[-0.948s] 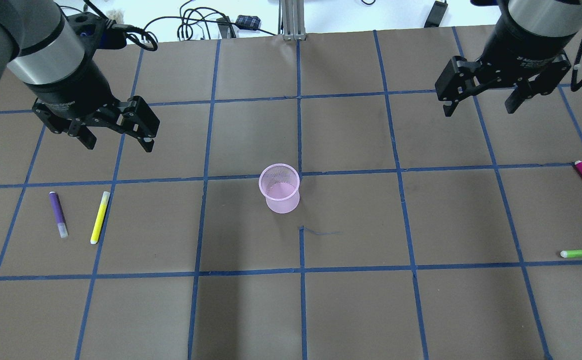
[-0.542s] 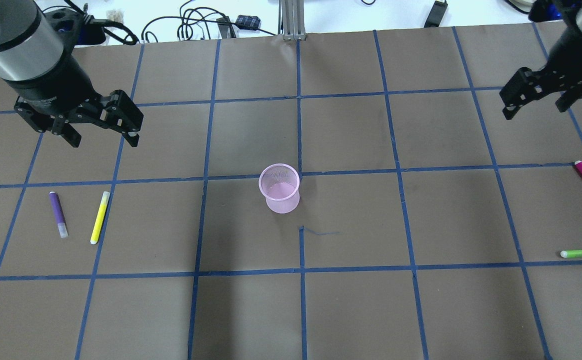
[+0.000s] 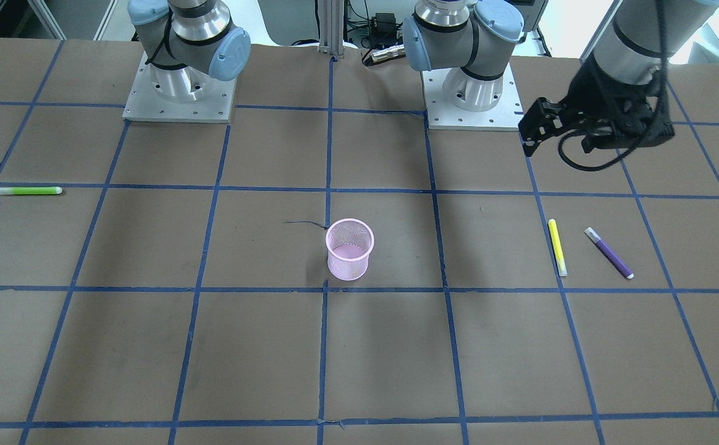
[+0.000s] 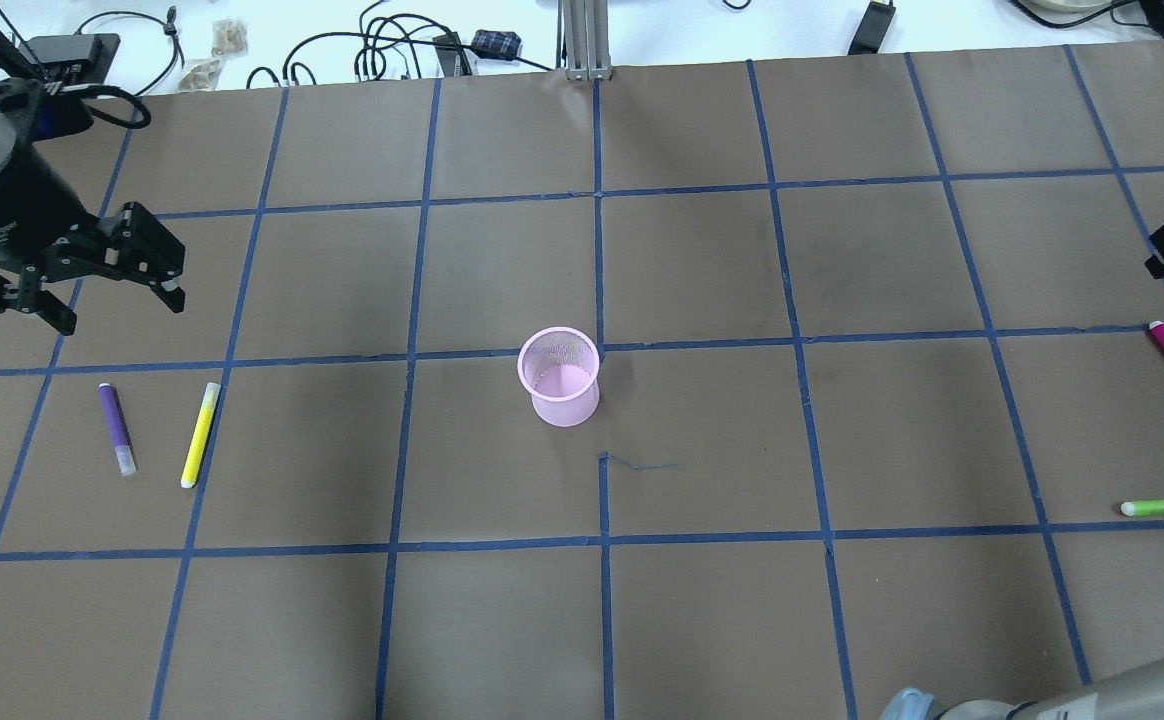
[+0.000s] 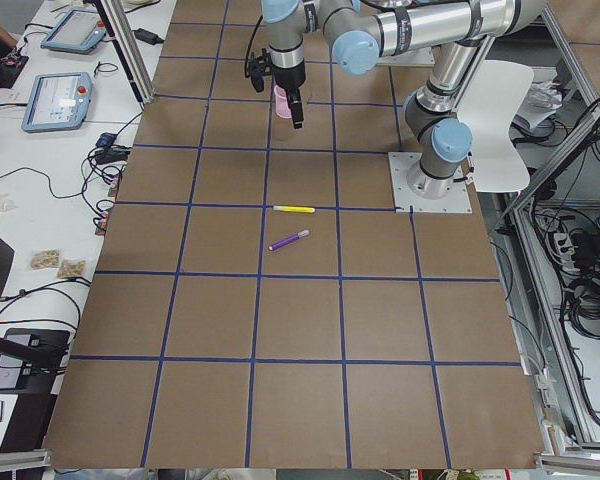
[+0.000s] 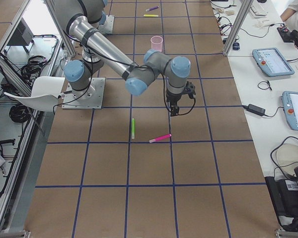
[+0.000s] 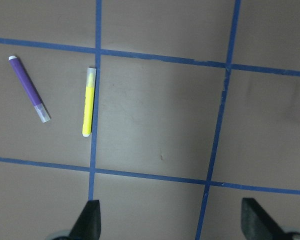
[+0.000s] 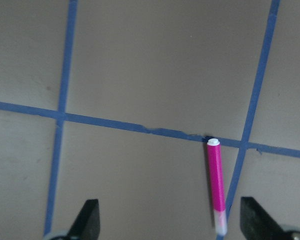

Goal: Insert purple and pink pens into pink cup

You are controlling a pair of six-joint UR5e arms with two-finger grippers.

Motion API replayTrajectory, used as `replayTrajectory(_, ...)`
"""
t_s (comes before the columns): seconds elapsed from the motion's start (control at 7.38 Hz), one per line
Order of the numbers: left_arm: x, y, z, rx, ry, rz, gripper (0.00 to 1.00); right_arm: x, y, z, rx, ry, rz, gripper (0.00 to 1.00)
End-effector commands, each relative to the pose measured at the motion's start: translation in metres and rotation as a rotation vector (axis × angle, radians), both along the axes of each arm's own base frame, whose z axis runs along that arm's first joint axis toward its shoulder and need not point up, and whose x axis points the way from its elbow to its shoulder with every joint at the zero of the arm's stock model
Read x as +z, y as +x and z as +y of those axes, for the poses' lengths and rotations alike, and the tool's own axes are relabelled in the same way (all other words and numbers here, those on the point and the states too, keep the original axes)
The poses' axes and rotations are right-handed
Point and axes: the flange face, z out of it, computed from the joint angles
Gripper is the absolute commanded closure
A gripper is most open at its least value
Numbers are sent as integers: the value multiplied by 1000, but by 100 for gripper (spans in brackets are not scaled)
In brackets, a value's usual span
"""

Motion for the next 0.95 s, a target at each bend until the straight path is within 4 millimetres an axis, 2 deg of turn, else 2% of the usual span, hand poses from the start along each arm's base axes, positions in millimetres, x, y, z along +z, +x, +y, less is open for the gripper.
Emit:
replayTrajectory(0.0,-39,84,-20,67,-84,-36,0,-71,-43,-15,95,-25,21,2)
replayTrajectory(0.14,-68,113,-22,53,-69,-32,0,-95,-45,-18,141,-6,4,2)
replayTrajectory(0.41,-110,167,-22,156,-24,-7,0,-106,-53,-14,131,12,-7,4)
replayTrajectory(0.54,-131,190,-30,163,-49,-35,0,-111,-57,-12,126,18,-13,8)
replayTrajectory(0.68,-156,202,-36,188,-23,-38,0,-116,-61,-9,126,36,-18,22)
replayTrajectory(0.81,-173,207,-42,188,-28,-39,0,-119,-65,-6,124,69,7,30)
